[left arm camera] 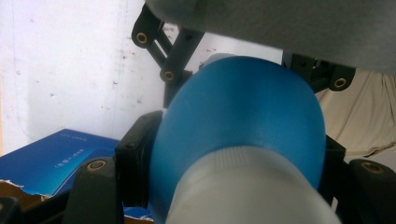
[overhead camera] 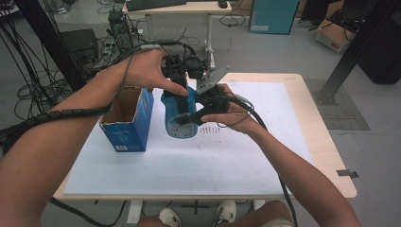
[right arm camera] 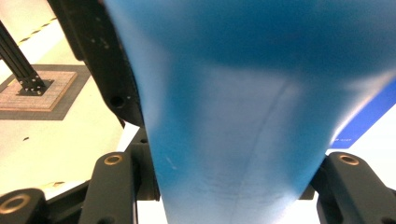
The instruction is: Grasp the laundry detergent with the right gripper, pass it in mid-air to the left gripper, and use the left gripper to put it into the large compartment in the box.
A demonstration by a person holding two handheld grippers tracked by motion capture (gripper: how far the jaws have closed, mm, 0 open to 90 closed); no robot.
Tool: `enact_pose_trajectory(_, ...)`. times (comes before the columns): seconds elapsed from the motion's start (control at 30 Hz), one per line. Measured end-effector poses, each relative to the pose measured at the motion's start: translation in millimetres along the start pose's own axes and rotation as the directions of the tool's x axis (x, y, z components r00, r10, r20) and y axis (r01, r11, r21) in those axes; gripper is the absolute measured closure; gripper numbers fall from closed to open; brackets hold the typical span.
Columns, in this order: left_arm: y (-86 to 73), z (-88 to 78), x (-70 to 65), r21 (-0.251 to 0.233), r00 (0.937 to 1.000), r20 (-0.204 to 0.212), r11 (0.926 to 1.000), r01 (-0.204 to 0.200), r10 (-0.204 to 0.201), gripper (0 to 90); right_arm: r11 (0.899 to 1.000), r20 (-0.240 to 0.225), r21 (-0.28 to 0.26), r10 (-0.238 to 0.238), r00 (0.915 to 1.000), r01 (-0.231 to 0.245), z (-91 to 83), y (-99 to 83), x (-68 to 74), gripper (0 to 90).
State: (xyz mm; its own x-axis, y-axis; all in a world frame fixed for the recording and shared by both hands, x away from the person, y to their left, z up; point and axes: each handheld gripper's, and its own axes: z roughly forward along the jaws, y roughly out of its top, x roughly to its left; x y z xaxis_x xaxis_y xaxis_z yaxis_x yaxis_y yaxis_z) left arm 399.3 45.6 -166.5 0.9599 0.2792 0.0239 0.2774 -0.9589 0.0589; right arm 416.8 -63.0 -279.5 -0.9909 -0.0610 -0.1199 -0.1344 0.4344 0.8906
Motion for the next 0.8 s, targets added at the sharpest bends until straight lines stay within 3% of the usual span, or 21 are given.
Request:
enact_pose_trajectory(0.03,0.2,0.3,-0.1,0.002,1.0000,0.002,1.0000,0.002,-0.002,34.8,1.000,0.001,-0.007,-0.017,0.9998,0.017,0.6,-0.3,-1.2,43.6)
enact_pose_trajectory(0.33,1.7,1.9,-0.1,-0.012,1.0000,-0.008,0.9999,-0.004,0.004,34.9,1.000,0.001,0.001,-0.001,1.0000,0.001,-1.7,-1.8,-0.8,43.5)
enact_pose_trajectory(0.57,1.2,3.2,-0.6,-0.017,0.9999,-0.009,0.9998,-0.007,0.007,35.2,1.000,-0.002,-0.005,-0.014,0.9999,0.014,-1.2,-3.1,-1.9,43.3)
enact_pose_trajectory(0.8,0.3,4.3,0.4,-0.016,1.0000,0.002,0.9999,-0.001,0.001,35.5,1.000,-0.017,0.002,0.006,0.9998,-0.006,-0.1,-4.5,-1.4,43.1)
